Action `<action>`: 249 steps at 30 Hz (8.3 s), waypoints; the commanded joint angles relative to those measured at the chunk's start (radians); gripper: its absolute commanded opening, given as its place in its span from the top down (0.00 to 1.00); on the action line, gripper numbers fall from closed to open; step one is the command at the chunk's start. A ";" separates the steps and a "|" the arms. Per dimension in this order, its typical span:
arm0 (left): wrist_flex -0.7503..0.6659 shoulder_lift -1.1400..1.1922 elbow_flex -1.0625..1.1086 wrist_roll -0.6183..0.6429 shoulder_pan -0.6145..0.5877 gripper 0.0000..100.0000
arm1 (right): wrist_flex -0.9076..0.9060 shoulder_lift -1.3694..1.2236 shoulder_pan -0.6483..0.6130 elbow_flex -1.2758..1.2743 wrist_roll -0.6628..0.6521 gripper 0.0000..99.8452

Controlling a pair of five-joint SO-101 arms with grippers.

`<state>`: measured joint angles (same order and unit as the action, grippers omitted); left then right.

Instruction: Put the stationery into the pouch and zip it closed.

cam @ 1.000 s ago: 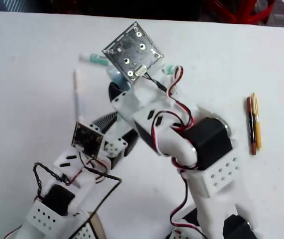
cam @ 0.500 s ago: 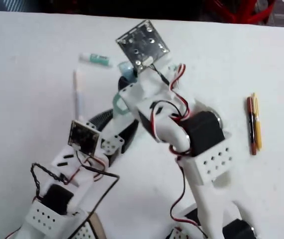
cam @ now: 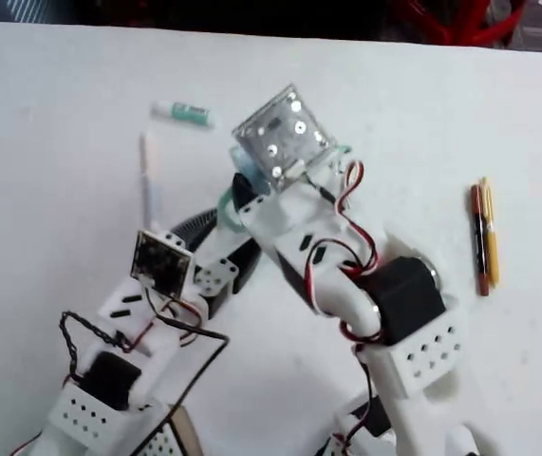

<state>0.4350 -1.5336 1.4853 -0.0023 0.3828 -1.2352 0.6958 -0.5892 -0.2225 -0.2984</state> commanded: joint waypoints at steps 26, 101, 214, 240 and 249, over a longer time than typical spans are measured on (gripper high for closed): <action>-0.034 -0.016 -0.014 0.002 -0.019 0.86 | 0.463 -0.025 0.061 -0.256 0.193 0.98; -0.029 -0.015 -0.021 0.078 -0.079 0.79 | -0.159 -0.734 0.941 0.365 -0.315 0.81; -0.034 -0.013 0.000 0.078 -0.079 0.76 | 0.469 0.091 -0.027 -0.112 0.227 0.70; -0.032 -0.013 0.003 0.078 -0.079 0.76 | 0.306 -0.510 0.918 0.086 -0.170 0.77; -0.029 -0.013 0.005 0.078 -0.079 0.76 | 0.263 -1.012 1.029 0.419 -0.247 0.77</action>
<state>0.4273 -1.5351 1.4929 0.0698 0.3076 -0.9360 -0.2171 0.4112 0.0629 -0.5332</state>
